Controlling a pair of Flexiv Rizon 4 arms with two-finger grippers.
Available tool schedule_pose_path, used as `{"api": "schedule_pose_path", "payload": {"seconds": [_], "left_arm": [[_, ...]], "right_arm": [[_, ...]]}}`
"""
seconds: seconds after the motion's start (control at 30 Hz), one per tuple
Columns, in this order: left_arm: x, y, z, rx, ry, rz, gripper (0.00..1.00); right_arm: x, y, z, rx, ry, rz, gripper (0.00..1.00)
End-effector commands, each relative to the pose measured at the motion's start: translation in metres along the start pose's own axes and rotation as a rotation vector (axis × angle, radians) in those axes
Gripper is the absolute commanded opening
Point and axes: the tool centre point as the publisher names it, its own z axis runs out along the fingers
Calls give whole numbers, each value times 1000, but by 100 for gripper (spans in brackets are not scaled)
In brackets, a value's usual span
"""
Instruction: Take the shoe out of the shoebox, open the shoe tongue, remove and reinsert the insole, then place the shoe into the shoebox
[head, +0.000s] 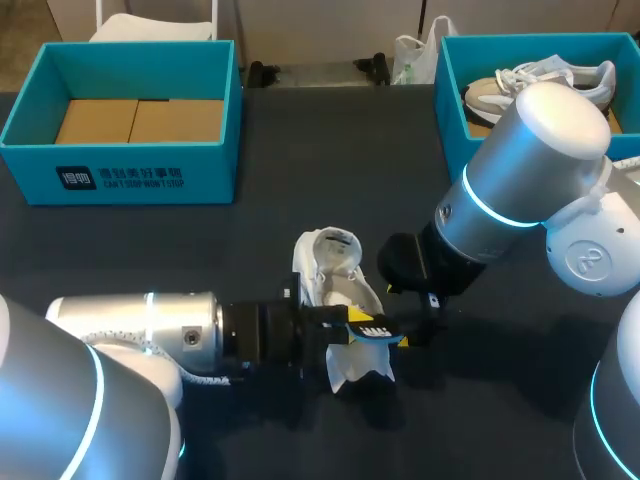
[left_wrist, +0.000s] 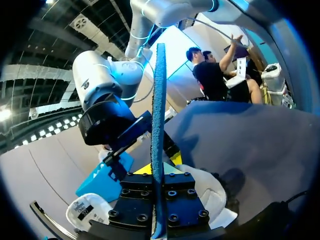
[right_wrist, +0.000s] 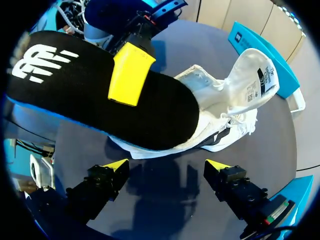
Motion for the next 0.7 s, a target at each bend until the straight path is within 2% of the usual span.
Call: {"api": "schedule_pose_path", "payload": {"seconds": [0.03, 0.47, 0.57, 0.7], "left_arm": [[1, 11, 7, -12, -6, 18, 0], [-3, 40, 5, -87, -3, 20, 0], [-4, 41, 3, -89, -4, 4, 0], [-5, 31, -4, -78, -11, -12, 0]], "right_arm": [[1, 1, 1, 2, -3, 0, 100], [1, 1, 1, 2, -3, 0, 100], [1, 1, 1, 2, -3, 0, 100], [1, 1, 1, 2, -3, 0, 100]]}}
